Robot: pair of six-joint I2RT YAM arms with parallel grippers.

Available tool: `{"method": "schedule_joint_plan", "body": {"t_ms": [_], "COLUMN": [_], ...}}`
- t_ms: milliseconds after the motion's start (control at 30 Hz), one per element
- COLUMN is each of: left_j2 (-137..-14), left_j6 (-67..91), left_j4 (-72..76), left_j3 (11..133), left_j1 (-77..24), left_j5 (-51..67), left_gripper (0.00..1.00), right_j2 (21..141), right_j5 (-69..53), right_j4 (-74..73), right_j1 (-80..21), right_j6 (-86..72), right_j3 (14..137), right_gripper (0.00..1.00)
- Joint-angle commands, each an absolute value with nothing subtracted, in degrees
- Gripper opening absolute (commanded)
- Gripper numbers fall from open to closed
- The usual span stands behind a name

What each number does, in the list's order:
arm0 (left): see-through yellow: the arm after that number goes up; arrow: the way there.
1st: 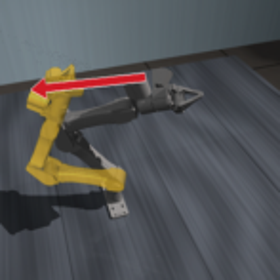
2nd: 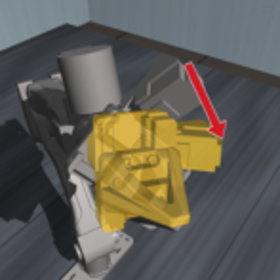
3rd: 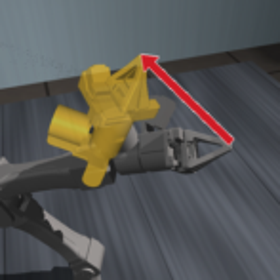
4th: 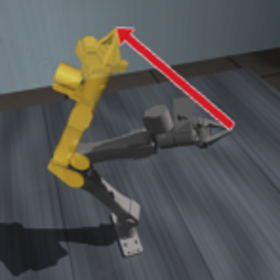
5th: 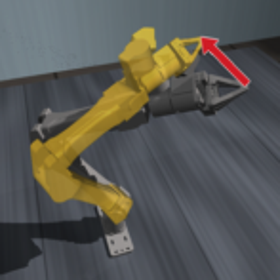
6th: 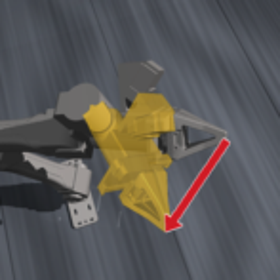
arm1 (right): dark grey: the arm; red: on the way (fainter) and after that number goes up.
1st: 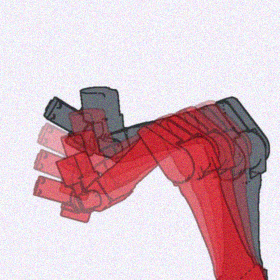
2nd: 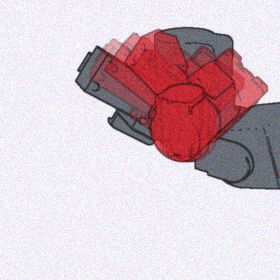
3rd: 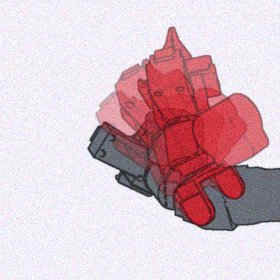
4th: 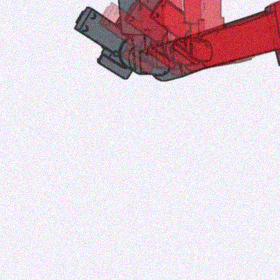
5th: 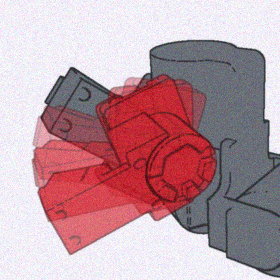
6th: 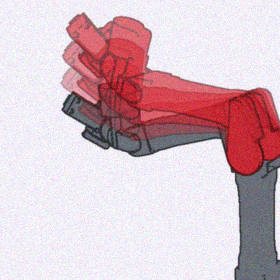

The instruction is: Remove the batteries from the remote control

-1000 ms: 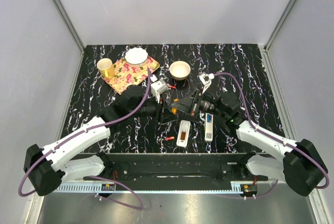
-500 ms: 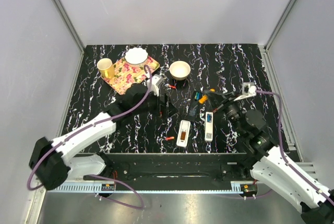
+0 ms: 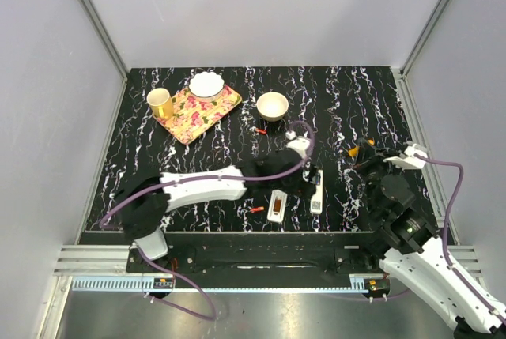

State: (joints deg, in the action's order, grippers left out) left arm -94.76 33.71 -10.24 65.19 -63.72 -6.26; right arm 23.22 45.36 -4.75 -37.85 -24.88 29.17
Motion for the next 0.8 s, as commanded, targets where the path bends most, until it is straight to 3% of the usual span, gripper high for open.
{"method": "schedule_joint_plan", "body": {"t_ms": [0,167,633,767], "left_j2": [-102.55,-111.61,-121.11,-122.78], "left_j6": [36.65,39.28,41.75,40.61], "left_j4": [-13.87,-21.96,-21.80,-21.88], "left_j3": [74.86,83.57,87.09,88.33], "left_j1": [-69.59,-73.21,-75.15,-75.15], "left_j5": [-16.08,-21.25,-24.17,-25.22], "left_gripper": [0.92,0.91,0.80,0.66], "right_j2": [21.01,16.79,13.36,13.80], "right_j5": [54.93,56.69,55.28,54.58], "right_j4": [-6.33,-6.59,-8.09,-8.09], "right_j1": [-37.97,-37.97,-37.88,-37.97], "right_j6": [-22.24,-20.83,-21.01,-21.36], "right_j3": [32.08,31.38,30.67,30.50], "right_gripper": [0.00,0.00,0.00,0.00]}}
